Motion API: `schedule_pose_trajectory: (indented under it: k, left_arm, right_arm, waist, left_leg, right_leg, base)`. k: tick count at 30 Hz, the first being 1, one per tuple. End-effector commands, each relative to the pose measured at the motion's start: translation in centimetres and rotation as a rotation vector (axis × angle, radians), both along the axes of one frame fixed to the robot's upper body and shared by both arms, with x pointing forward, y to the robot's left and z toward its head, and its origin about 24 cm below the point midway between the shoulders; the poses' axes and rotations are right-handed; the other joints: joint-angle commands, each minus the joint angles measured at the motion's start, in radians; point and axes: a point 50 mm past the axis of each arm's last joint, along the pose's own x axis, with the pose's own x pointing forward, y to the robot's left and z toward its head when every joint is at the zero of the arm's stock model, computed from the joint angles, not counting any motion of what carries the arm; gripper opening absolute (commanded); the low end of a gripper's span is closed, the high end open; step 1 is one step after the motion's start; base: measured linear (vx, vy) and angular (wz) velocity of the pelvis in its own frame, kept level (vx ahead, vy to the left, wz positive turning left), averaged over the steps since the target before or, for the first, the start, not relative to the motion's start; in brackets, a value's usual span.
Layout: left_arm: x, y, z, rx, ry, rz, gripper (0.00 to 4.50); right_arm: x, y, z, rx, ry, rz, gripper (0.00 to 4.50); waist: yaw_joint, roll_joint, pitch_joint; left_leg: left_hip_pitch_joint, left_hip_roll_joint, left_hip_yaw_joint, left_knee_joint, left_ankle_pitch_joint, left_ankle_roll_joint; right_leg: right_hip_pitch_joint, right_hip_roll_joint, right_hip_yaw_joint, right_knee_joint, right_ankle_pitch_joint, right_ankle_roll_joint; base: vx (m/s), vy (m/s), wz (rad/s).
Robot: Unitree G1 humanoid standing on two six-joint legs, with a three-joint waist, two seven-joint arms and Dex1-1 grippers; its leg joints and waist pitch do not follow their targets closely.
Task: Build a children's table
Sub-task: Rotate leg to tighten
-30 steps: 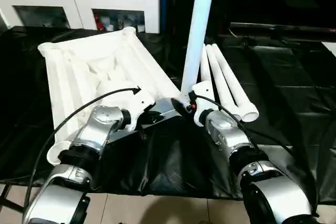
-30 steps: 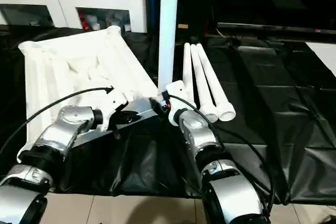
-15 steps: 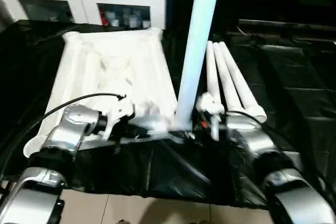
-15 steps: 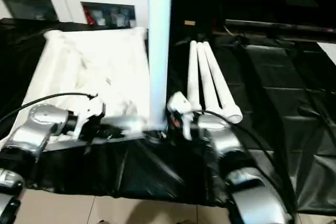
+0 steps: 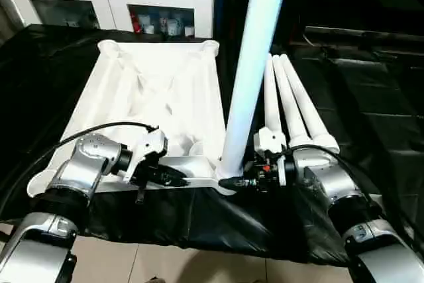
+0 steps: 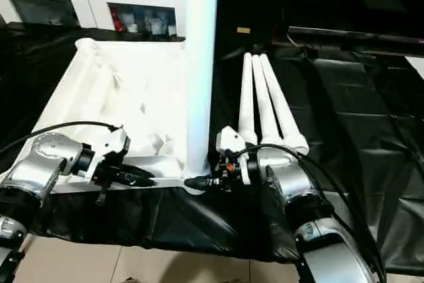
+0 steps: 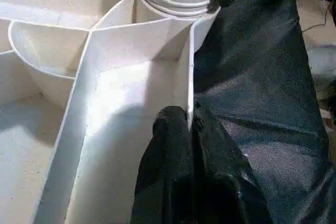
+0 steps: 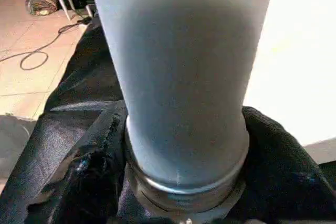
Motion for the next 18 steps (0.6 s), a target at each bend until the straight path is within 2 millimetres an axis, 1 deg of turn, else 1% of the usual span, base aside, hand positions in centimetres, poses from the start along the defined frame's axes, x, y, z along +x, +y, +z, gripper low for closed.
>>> schedule_pose_trajectory:
  k: [1,2,3,4,5,6,7,8,9,10,11,12,13,14,16,17,18]
  left_arm:
    - [0.1,-0.9,0.4,-0.056,-0.025,-0.008,0.0]
    - [0.1,-1.0,0.4,-0.061,-0.025,0.004,0.0]
    - [0.3,-1.2,0.4,-0.064,-0.045,0.031,0.0]
    - [0.7,-1.5,0.4,-0.061,-0.072,0.073,0.0]
    - [0.9,-1.7,0.3,-0.056,-0.09,0.102,0.0]
    - [1.3,-2.1,0.2,-0.039,-0.119,0.149,0.0]
    - [1.5,-2.3,0.1,-0.031,-0.132,0.181,0.0]
    - [1.6,-2.4,0.1,-0.03,-0.134,0.187,0.0]
    - [2.0,-2.9,0.0,-0.031,-0.16,0.244,0.0]
    - [2.4,-3.6,0.1,-0.039,-0.179,0.299,0.0]
    - [2.8,-4.5,0.1,-0.043,-0.207,0.357,0.0]
    - [2.9,-4.6,0.1,-0.043,-0.211,0.365,0.0]
    - [2.9,-5.2,0.1,-0.049,-0.217,0.386,0.0]
    - [2.9,-5.8,0.0,-0.055,-0.223,0.402,0.0]
    - [2.8,-6.7,0.0,-0.063,-0.24,0.419,0.0]
    - [2.8,-6.7,0.0,-0.063,-0.24,0.419,0.0]
    - [2.5,-7.3,-0.3,-0.069,-0.245,0.398,0.0]
  right_arm:
    - [-0.7,0.6,-1.6,-0.025,0.057,-0.034,2.74]
    - [-0.5,0.7,-1.7,-0.019,0.048,-0.081,2.72]
    - [0.1,0.9,-1.9,-0.039,0.013,-0.165,2.72]
    - [0.7,1.1,-2.1,-0.061,-0.015,-0.261,2.72]
    - [1.0,1.2,-2.2,-0.072,-0.021,-0.317,2.72]
    - [1.4,1.6,-2.3,-0.072,-0.024,-0.399,2.72]
    - [1.8,1.9,-2.4,-0.07,-0.02,-0.467,2.71]
    - [1.8,1.9,-2.4,-0.07,-0.019,-0.48,2.71]
    - [2.3,2.5,-2.6,-0.061,-0.002,-0.585,2.71]
    - [2.6,3.3,-2.7,-0.066,0.005,-0.671,2.71]
    - [2.7,4.2,-3.0,-0.081,0.013,-0.744,2.71]
    - [2.7,4.3,-3.1,-0.083,0.015,-0.752,2.71]
    - [2.7,5.0,-3.2,-0.08,0.022,-0.772,2.7]
    - [2.6,5.5,-3.3,-0.076,0.031,-0.788,2.7]
    - [2.5,6.5,-3.4,-0.069,0.042,-0.812,2.7]
    - [2.5,6.5,-3.4,-0.069,0.042,-0.812,2.7]
    - [2.4,7.0,-3.3,-0.072,0.028,-0.811,2.7]
  waist:
    - [0.0,0.006,-0.057]
    - [-0.001,0.006,-0.055]
    - [-0.004,0.004,-0.052]
    - [-0.01,0.004,-0.05]
    - [-0.015,0.005,-0.048]
    - [-0.024,0.005,-0.046]
    - [-0.032,0.002,-0.046]
    - [-0.035,0.004,-0.046]
    - [-0.037,0.006,-0.046]
    - [-0.043,0.006,-0.044]
    - [-0.044,0.007,-0.047]
    - [-0.044,0.007,-0.047]
    - [-0.044,0.007,-0.045]
    - [-0.045,0.006,-0.044]
    - [-0.044,0.005,-0.047]
    - [-0.044,0.006,-0.048]
    - [-0.044,0.005,-0.049]
  left_leg:
    - [0.005,0.031,-0.01,-0.058,-0.211,0.043]
    - [0.004,0.031,-0.011,-0.059,-0.216,0.04]
    - [0.006,0.032,-0.011,-0.062,-0.236,0.03]
    - [0.006,0.029,-0.014,-0.064,-0.266,0.013]
    - [0.008,0.029,-0.016,-0.065,-0.28,0.002]
    - [0.01,0.026,-0.022,-0.067,-0.298,-0.012]
    - [0.006,0.024,-0.025,-0.068,-0.305,-0.014]
    - [0.006,0.025,-0.025,-0.068,-0.304,-0.014]
    - [0.011,0.025,-0.025,-0.068,-0.321,-0.012]
    - [0.015,0.025,-0.025,-0.067,-0.333,-0.022]
    - [0.018,0.023,-0.025,-0.065,-0.329,-0.026]
    - [0.017,0.023,-0.024,-0.064,-0.326,-0.024]
    - [0.018,0.023,-0.022,-0.065,-0.335,-0.017]
    - [0.019,0.021,-0.022,-0.065,-0.35,-0.011]
    - [0.016,0.023,-0.023,-0.066,-0.345,-0.006]
    - [0.016,0.022,-0.022,-0.065,-0.339,-0.003]
    - [0.015,0.023,-0.021,-0.065,-0.333,0.002]
  right_leg:
    - [0.057,-0.062,0.048,-0.071,-0.187,-0.237]
    - [0.056,-0.063,0.048,-0.072,-0.199,-0.234]
    - [0.052,-0.065,0.048,-0.078,-0.246,-0.225]
    - [0.051,-0.067,0.047,-0.083,-0.322,-0.204]
    - [0.048,-0.068,0.048,-0.087,-0.361,-0.193]
    - [0.047,-0.07,0.047,-0.094,-0.427,-0.173]
    - [0.051,-0.068,0.045,-0.098,-0.462,-0.153]
    - [0.049,-0.069,0.047,-0.098,-0.468,-0.147]
    - [0.042,-0.068,0.048,-0.102,-0.48,-0.141]
    - [0.037,-0.066,0.047,-0.102,-0.488,-0.141]
    - [0.037,-0.066,0.047,-0.103,-0.483,-0.142]
    - [0.037,-0.068,0.048,-0.104,-0.473,-0.145]
    - [0.035,-0.065,0.049,-0.105,-0.457,-0.148]
    - [0.035,-0.063,0.048,-0.104,-0.462,-0.145]
    - [0.039,-0.065,0.048,-0.102,-0.443,-0.148]
    - [0.039,-0.064,0.049,-0.102,-0.429,-0.15]
    - [0.038,-0.063,0.05,-0.099,-0.4,-0.158]
  base:
    - [0.0,0.0,0.0]
    - [0.0,0.0,0.0]
    - [0.0,0.0,0.0]
    - [0.0,0.0,0.0]
    - [0.0,0.0,0.0]
    - [0.0,0.0,0.0]
    - [0.0,0.0,0.0]
    - [0.0,0.0,0.0]
    - [0.0,0.0,0.0]
    - [0.0,0.0,0.0]
    - [0.0,0.0,0.0]
    - [0.0,0.0,0.0]
    - [0.0,0.0,0.0]
    - [0.0,0.0,0.0]
    - [0.0,0.0,0.0]
    - [0.0,0.0,0.0]
    - [0.0,0.0,0.0]
